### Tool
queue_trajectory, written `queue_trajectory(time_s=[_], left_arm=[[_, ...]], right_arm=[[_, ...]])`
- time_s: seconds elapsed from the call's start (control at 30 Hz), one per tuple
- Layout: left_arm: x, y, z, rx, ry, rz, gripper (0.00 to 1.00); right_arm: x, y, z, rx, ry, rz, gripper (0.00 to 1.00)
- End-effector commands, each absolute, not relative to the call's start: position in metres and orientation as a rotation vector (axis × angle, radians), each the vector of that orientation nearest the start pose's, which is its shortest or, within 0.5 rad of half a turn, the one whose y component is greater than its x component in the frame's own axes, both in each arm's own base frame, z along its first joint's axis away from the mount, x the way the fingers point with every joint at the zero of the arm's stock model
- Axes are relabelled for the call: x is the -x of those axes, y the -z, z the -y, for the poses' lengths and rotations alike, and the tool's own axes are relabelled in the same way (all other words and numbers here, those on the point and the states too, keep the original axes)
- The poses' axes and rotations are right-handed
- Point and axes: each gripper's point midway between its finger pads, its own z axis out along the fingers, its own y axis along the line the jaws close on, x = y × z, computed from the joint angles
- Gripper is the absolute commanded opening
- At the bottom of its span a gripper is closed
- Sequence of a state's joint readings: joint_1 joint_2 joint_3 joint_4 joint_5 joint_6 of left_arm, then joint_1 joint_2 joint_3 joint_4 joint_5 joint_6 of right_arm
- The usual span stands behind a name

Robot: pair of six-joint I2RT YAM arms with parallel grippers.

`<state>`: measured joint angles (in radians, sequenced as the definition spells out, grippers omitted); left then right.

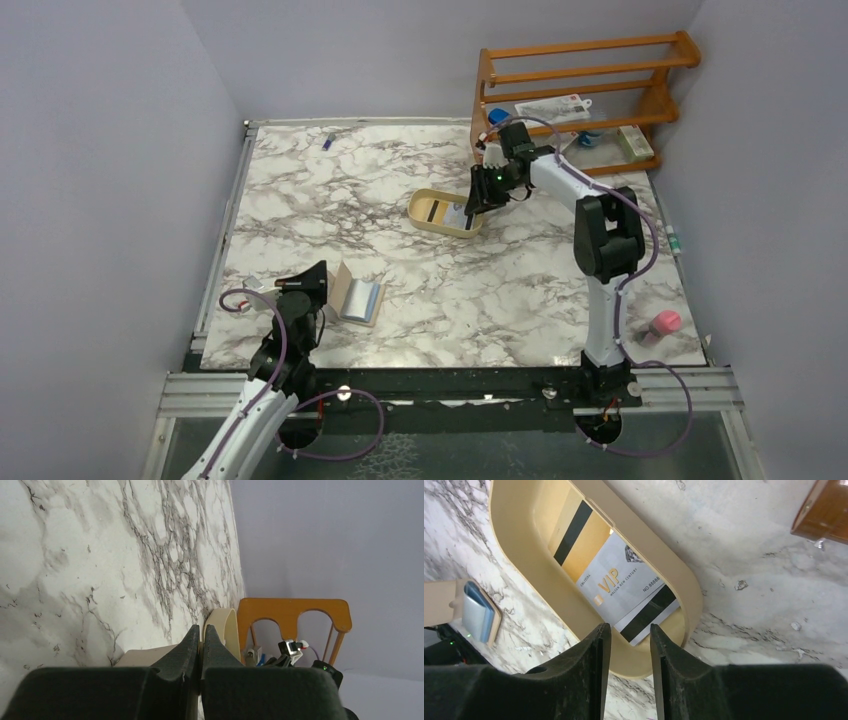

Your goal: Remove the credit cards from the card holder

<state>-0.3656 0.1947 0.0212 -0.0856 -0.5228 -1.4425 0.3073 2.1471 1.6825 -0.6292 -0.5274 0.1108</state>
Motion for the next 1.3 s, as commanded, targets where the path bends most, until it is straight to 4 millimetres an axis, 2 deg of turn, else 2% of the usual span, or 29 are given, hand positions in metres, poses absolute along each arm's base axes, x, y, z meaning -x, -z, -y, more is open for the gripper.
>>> queue_trajectory(time_s=[0.0, 0.1, 0.23, 0.3, 0.37, 0.47, 0.57, 0.7, 0.77, 0.87, 1.07, 1.27], left_arm=[[-0.229, -0.025, 0.034, 1.304, 0.609, -1.598, 0.0], [-0.23, -0.026, 0.034, 1.301, 0.611, -1.591, 0.0], [-0.23, -0.025, 0.034, 1.3, 0.608, -1.596, 0.0], [-0.228, -0.023, 0.033, 1.303, 0.594, -1.605, 0.0], [-0.224, -0.017, 0.027, 1.326, 0.537, -1.623, 0.0], [-0.218, -0.016, 0.014, 1.339, 0.417, -1.643, 0.0], [-0.22, -0.023, 0.007, 1.311, 0.344, -1.647, 0.0], [-0.231, -0.049, 0.002, 1.257, 0.303, -1.616, 0.0], [-0.232, -0.056, -0.003, 1.248, 0.263, -1.609, 0.0], [-0.233, -0.059, -0.004, 1.249, 0.246, -1.607, 0.0], [-0.227, -0.05, -0.002, 1.283, 0.268, -1.625, 0.0], [-0.224, -0.05, -0.002, 1.289, 0.277, -1.627, 0.0]], right_arm=[[-0.439, -0.106, -0.224, 0.407, -0.751, -2.529, 0.4], [-0.444, -0.136, -0.222, 0.394, -0.722, -2.466, 0.4], [-0.445, -0.186, -0.22, 0.39, -0.706, -2.319, 0.4], [-0.432, -0.212, -0.228, 0.4, -0.784, -2.224, 0.41], [-0.409, -0.221, -0.241, 0.416, -0.852, -2.172, 0.45], [-0.362, -0.214, -0.28, 0.49, -0.91, -2.134, 0.55], [-0.309, -0.175, -0.322, 0.521, -1.076, -2.159, 0.64], [-0.259, -0.116, -0.347, 0.412, -1.343, -2.262, 0.64], [-0.247, -0.106, -0.359, 0.397, -1.397, -2.269, 0.64], [-0.24, -0.103, -0.375, 0.388, -1.466, -2.24, 0.64], [-0.229, -0.1, -0.403, 0.399, -1.637, -2.21, 0.64], [-0.216, -0.081, -0.424, 0.399, -1.638, -2.296, 0.63]])
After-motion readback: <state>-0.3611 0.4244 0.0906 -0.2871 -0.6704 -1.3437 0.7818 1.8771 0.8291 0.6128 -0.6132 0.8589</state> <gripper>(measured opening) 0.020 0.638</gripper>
